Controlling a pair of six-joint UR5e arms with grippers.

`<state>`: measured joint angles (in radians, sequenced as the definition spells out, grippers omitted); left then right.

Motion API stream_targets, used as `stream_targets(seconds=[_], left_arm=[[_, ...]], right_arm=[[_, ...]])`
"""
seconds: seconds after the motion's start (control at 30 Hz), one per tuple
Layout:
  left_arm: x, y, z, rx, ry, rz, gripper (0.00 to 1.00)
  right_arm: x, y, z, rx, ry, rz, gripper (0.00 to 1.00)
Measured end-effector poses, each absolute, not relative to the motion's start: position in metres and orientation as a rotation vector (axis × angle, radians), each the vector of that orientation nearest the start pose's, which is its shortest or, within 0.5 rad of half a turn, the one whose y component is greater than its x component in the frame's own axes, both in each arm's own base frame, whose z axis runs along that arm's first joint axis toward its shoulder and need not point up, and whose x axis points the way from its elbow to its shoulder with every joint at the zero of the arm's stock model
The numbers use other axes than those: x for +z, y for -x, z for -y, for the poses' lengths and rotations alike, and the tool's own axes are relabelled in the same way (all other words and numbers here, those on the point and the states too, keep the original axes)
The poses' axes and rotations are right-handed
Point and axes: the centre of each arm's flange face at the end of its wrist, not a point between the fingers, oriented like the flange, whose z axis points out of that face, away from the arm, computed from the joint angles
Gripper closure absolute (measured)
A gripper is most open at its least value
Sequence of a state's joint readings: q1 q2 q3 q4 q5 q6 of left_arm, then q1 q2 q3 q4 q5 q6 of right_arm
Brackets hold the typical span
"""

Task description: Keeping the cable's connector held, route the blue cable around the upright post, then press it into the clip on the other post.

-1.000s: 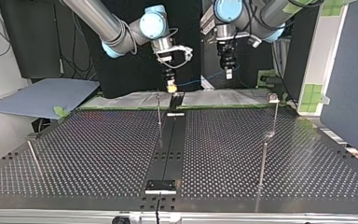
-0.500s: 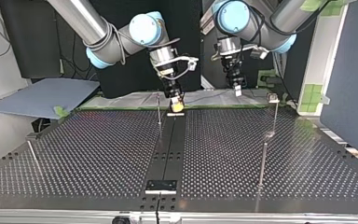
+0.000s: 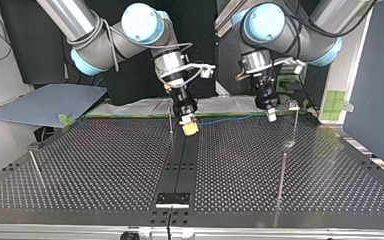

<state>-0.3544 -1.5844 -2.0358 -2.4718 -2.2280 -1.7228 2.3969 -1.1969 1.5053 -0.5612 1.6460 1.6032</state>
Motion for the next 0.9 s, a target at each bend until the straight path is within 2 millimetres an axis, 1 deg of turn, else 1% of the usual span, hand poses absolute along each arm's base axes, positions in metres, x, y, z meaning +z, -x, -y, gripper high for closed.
stream_targets(seconds=[0.17,0.43,0.63,0.67,0.77,0.9], left_arm=[[0.358,-0.399,0.216,0.043,0.426,-1.322,1.00],[0.404,-0.398,0.205,0.038,0.440,-1.271,1.00],[0.448,-0.396,0.194,0.017,0.433,-1.222,1.00],[0.458,-0.395,0.192,0.010,0.430,-1.210,1.00],[0.480,-0.393,0.187,-0.002,0.421,-1.189,1.00],[0.498,-0.398,0.180,0.001,0.412,-1.182,1.00]], right_arm=[[0.378,-0.567,0.351,1.979,-1.458,0.687,1.00],[0.389,-0.575,0.360,2.019,-1.444,0.676,1.00],[0.403,-0.580,0.365,2.052,-1.418,0.667,1.00],[0.404,-0.580,0.366,2.054,-1.416,0.667,1.00],[0.406,-0.581,0.368,2.058,-1.412,0.667,1.00],[0.403,-0.586,0.376,2.061,-1.426,0.669,1.00]])
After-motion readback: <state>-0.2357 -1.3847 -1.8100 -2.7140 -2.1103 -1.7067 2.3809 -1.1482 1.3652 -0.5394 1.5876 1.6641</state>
